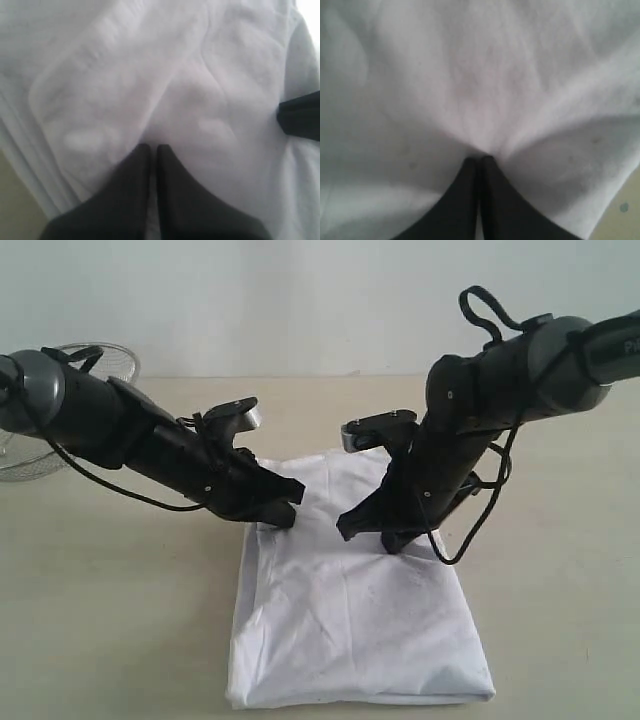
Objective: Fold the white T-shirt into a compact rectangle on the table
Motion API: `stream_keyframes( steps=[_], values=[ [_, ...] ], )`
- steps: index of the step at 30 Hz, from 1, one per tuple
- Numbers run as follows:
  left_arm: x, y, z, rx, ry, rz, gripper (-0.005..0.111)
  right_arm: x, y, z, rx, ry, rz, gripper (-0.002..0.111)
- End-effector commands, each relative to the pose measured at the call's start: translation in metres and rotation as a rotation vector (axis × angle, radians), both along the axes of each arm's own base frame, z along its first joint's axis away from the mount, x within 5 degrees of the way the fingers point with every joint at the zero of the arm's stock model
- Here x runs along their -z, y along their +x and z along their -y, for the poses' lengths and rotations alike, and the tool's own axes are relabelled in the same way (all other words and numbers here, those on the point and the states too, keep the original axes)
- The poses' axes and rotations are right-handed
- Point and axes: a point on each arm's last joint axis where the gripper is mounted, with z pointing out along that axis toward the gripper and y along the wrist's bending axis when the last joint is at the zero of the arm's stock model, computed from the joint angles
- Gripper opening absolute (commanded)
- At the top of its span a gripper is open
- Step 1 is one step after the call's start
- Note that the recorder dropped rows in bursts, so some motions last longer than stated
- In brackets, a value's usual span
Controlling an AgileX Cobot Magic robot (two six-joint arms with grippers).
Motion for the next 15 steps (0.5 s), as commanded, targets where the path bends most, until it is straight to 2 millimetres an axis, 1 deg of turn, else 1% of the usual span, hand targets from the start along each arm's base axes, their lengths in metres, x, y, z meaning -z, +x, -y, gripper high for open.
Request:
stream_keyframes(
  steps=[1,4,6,8,10,11,13,14,15],
  values=[
    [0.004,0.01,-0.01,-0.039,0.006,-0.006,0.004,0.017,0.007,0.012,0.059,-0.006,-0.01,0.0],
    [0.003,0.013,-0.011,-0.02,-0.007,-0.021,0.004,0.021,0.01,0.026,0.089,-0.012,-0.032,0.0],
    [-0.006,0.015,-0.009,0.004,-0.026,-0.005,0.004,0.016,0.011,0.028,0.064,-0.015,-0.008,0.0],
    [-0.023,0.018,-0.007,0.03,-0.042,0.044,0.004,-0.006,0.015,0.028,0.07,0.007,0.084,0.0],
    [-0.042,0.021,-0.011,0.023,-0.047,0.098,0.004,-0.033,0.018,0.03,0.08,0.031,0.189,0.0],
    [-0.054,0.023,-0.016,0.018,-0.046,0.129,0.004,-0.052,0.02,0.034,0.082,0.04,0.252,0.0],
    [-0.068,0.024,-0.025,0.009,-0.042,0.147,0.004,-0.075,0.021,0.044,0.064,0.027,0.308,0.0],
    [-0.076,0.022,-0.032,0.012,-0.033,0.144,0.004,-0.084,0.022,0.054,0.061,0.012,0.317,0.0],
    [-0.08,0.021,-0.037,0.013,-0.028,0.131,0.004,-0.087,0.023,0.063,0.065,0.002,0.315,0.0]
  ],
)
